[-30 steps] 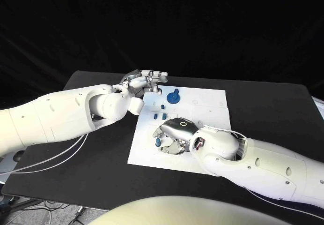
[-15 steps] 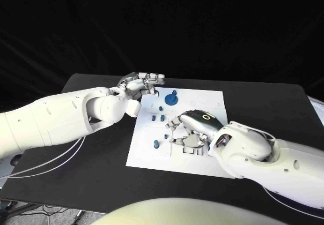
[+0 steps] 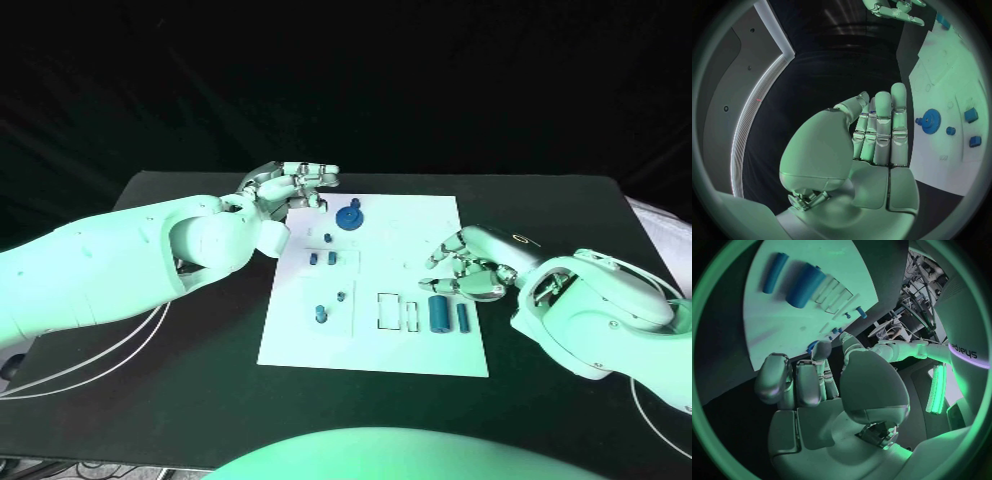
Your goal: Assemble the parts on the task board
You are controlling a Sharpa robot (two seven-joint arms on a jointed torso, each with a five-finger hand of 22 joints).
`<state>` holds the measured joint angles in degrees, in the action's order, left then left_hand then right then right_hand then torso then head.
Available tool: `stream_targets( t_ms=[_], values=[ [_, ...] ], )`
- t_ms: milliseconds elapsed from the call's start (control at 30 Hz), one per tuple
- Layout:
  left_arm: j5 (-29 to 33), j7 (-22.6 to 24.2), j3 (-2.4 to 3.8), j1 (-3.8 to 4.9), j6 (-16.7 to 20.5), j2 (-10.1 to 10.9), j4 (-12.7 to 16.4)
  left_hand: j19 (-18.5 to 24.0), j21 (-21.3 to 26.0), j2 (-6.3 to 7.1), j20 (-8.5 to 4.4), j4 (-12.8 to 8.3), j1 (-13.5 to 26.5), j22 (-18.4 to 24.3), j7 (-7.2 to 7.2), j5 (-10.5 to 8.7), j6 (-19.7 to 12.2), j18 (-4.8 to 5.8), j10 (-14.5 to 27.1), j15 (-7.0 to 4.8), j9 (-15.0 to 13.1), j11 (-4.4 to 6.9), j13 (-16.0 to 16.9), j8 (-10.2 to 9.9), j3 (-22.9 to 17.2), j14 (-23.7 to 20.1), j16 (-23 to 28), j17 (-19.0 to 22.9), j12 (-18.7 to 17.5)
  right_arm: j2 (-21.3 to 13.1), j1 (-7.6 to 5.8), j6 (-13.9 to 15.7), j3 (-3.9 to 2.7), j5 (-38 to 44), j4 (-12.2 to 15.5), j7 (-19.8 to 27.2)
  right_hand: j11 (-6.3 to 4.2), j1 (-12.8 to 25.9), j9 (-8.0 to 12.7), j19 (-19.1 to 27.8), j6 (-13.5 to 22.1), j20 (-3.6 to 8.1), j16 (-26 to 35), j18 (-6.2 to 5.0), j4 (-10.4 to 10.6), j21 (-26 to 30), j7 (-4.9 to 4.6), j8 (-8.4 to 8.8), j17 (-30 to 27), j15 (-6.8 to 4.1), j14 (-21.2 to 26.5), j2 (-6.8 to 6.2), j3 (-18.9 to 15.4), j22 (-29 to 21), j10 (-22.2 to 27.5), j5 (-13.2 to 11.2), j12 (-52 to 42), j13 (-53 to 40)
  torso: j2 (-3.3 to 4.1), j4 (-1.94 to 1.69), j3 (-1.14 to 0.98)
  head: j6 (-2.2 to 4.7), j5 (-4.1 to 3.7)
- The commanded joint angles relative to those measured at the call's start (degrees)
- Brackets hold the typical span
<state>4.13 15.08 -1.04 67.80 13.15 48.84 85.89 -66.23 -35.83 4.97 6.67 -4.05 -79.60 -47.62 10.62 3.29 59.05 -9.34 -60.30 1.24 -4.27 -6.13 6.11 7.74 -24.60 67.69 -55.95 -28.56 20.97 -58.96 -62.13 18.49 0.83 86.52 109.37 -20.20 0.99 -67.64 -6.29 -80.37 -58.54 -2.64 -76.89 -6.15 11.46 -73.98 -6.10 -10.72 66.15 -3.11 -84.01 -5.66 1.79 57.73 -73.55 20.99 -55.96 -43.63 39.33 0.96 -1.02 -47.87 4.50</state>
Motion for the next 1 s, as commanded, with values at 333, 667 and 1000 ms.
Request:
stream_targets(
  t_ms=[333, 667, 1000],
  values=[
    [-0.6, 0.4, 0.02, -0.64, -0.7, -0.1, 0.1, 0.4, 0.2, -0.31, 0.14, -0.2, 0.0, 0.1, -0.06, 0.34, -0.4, -1.12, 0.5, -0.09, 0.1, 0.01, 0.1, 0.3, 0.1, -0.3, 0.1, 0.1, 0.2, -1.9, 0.84, -6.5, 0.94, 5.3, 1.1, -11.8, -0.2, -1.7, -1.6, -0.5, -0.7, 0.06, -4.6, 0.98, 5.1, -2.4, 0.63, -3.08, 7.3, -0.34, -3.5, 1.16, -5.6, 3.8, -4.3, 0.1, -15.4, -21.1, -0.03, 0.21, 0.0, 0.06, -0.72],
    [-0.6, 0.4, 0.02, -0.75, -0.7, 0.1, 0.1, 0.4, 0.2, -0.31, 0.14, -0.2, 0.0, 0.1, -0.06, 0.34, -0.4, -1.12, 0.5, -0.09, 0.1, 0.01, 0.1, 0.3, 0.1, -0.3, 0.1, 0.1, 0.2, -1.3, 1.59, -9.2, 1.21, 6.1, 0.4, -12.9, -0.18, -0.1, -2.0, -0.4, -0.5, 0.0, -4.9, 1.01, 5.3, -2.6, 0.65, -3.56, 7.7, -0.3, -3.4, 2.4, -7.3, 4.1, -4.2, -0.3, -15.6, -22.2, -0.01, 0.12, 0.09, 0.1, -1.1],
    [-0.6, 0.3, 0.02, -0.81, -0.7, 0.1, 0.0, 0.4, 0.2, -0.31, 0.14, -0.2, 0.0, 0.1, -0.06, 0.34, -0.4, -1.12, 0.5, -0.09, 0.1, 0.01, 0.1, 0.3, 0.1, -0.3, 0.1, 0.1, 0.2, 0.9, 2.82, -9.5, 1.28, 5.6, -0.2, -12.8, -0.19, 0.3, -2.1, -0.4, -0.6, -0.01, -4.9, 1.03, 5.3, -2.7, 0.67, -3.68, 7.7, -0.3, -3.4, 2.69, -7.7, 4.2, -4.1, -0.4, -15.5, -22.2, 0.04, -0.16, 0.08, 0.31, -1.34]
  ],
)
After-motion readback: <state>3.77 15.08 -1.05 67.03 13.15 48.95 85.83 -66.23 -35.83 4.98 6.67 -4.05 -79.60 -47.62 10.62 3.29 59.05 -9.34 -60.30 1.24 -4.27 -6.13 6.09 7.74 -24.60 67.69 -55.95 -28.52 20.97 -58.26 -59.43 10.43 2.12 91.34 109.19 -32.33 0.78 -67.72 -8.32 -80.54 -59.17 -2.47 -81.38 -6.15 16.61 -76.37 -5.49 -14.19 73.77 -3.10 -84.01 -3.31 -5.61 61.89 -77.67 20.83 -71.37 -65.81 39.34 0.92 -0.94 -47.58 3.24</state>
